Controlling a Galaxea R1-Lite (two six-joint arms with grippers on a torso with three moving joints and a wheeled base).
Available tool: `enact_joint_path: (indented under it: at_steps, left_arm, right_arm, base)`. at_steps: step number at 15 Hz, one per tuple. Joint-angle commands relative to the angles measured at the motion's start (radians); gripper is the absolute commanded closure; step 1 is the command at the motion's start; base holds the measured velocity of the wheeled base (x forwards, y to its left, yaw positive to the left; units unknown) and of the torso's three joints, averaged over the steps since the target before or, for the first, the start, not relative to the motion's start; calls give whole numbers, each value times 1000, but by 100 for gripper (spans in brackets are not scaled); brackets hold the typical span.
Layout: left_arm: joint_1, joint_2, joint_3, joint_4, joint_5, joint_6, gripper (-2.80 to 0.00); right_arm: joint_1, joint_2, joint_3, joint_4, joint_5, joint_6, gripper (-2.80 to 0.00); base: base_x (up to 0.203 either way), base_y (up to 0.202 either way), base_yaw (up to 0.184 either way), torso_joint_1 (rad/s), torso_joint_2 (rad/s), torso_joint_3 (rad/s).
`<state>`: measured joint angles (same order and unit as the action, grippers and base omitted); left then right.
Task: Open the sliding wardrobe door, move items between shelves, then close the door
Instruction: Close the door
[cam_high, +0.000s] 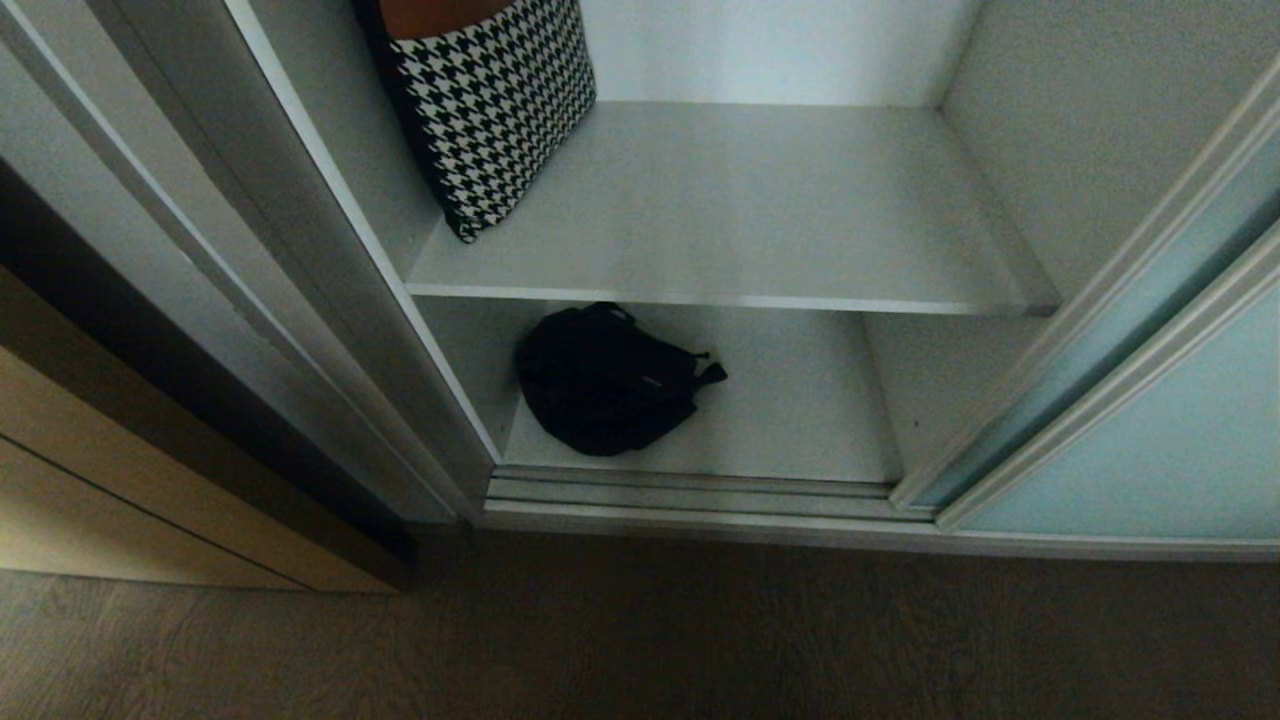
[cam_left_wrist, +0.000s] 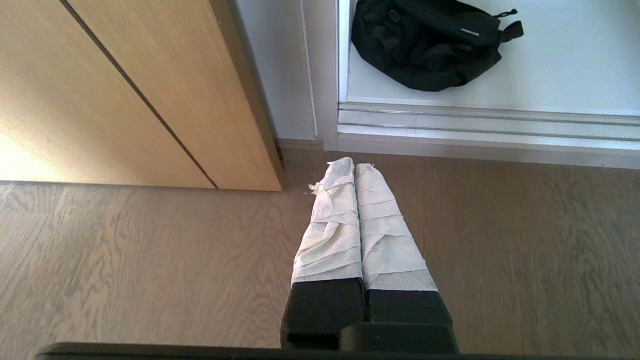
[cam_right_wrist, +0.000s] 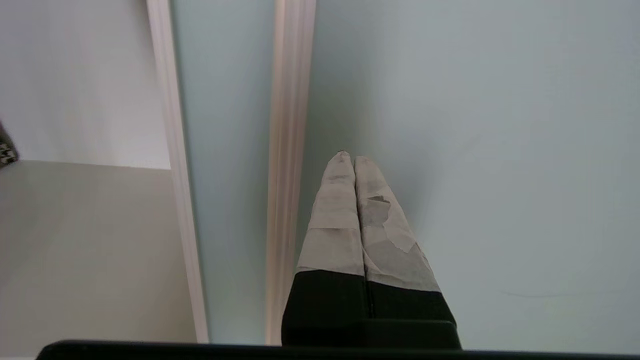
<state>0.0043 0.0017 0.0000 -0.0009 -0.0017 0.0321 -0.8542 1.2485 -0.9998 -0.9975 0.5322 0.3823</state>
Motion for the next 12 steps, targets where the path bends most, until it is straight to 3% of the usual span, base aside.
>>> enact_joint_path:
  at_steps: [1,7,12]
  left_arm:
    - [0,1,0,-1,0,0,0]
    - [0,1,0,-1,0,0,0]
    - [0,1,0,-1,0,0,0]
  right_arm:
    - [42,32,-18,1,1,1,0]
    - [172,56,-25,75,-55,-59,0]
    - [130,96,-73,69,-74,-61,0]
  base:
    - [0,0,0,0,0,0]
    - [0,0,0,0,0,0]
    - [0,0,0,0,0,0]
